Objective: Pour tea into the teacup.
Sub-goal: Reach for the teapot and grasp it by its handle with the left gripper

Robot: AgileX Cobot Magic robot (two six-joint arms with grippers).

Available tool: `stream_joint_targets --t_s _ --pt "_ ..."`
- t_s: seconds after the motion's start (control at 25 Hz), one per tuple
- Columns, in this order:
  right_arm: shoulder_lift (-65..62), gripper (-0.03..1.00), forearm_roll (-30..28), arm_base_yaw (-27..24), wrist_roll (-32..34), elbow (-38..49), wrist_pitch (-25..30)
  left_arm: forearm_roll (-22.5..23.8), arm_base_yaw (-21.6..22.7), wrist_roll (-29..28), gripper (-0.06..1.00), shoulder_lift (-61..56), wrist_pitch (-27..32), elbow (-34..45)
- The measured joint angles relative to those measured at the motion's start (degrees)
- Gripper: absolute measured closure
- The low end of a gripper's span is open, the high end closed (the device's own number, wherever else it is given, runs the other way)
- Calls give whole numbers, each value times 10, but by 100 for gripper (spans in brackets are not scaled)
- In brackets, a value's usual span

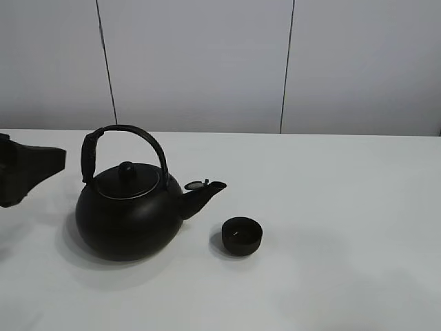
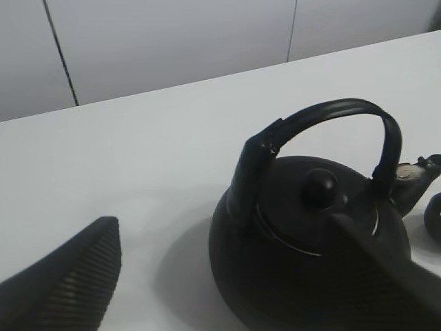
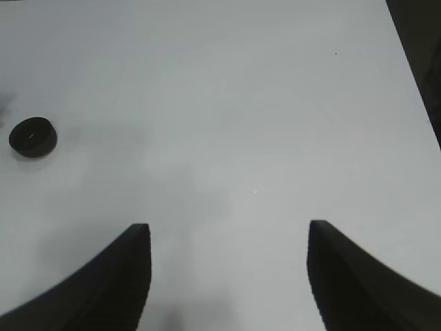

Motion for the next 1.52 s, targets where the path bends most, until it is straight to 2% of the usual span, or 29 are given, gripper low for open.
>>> stream_joint_targets --t_s 0.12,0.28,0.72,0.92,1.36,1.52 --pt "0 52 0 0 0 0 0 21 0 -1 37 52 -57 -11" --pt "0 52 0 0 0 0 0 43 0 -2 37 100 -78 -41" --pt "0 52 0 0 0 0 0 56 0 -3 38 172 -80 -106" --pt "0 52 0 0 0 0 0 48 0 -1 46 172 -60 -131" --pt "0 52 0 0 0 0 -1 43 0 0 49 172 -43 -133" --pt "0 52 0 0 0 0 -1 43 0 18 49 172 -43 -133"
